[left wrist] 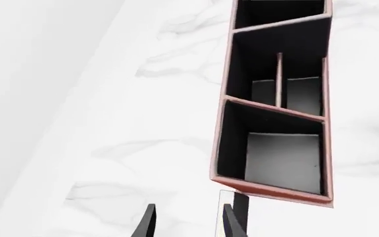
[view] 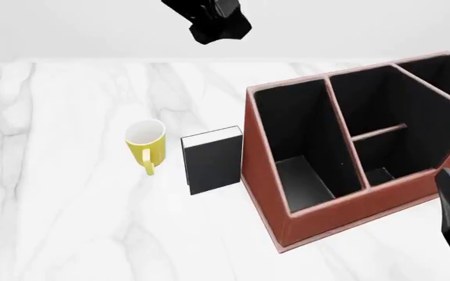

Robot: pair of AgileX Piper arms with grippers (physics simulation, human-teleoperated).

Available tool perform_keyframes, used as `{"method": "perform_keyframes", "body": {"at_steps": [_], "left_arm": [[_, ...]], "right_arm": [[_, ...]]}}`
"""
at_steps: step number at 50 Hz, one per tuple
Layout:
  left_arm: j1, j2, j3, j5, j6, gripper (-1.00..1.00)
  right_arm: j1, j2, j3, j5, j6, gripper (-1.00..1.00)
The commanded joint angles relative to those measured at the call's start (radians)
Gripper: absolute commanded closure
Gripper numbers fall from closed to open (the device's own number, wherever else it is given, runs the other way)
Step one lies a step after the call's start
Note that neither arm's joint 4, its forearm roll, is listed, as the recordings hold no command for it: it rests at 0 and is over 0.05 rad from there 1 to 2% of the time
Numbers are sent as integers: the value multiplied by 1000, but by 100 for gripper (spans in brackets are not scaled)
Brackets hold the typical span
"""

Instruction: Pick up the book and place it in the back compartment of the caddy.

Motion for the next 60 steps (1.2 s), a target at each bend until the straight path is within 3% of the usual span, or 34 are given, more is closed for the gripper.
{"method": "perform_keyframes", "body": {"at_steps": [1,23,60], "left_arm": [[10,91,69,-82,41,-100],[2,134,311,-191,40,-100],[65,224,328,-217,67,-100]], "right_arm": [[3,-13,3,9,1,-100],[1,2,1,-3,1,-100],[-3,33,1,-31,3,-100]]}}
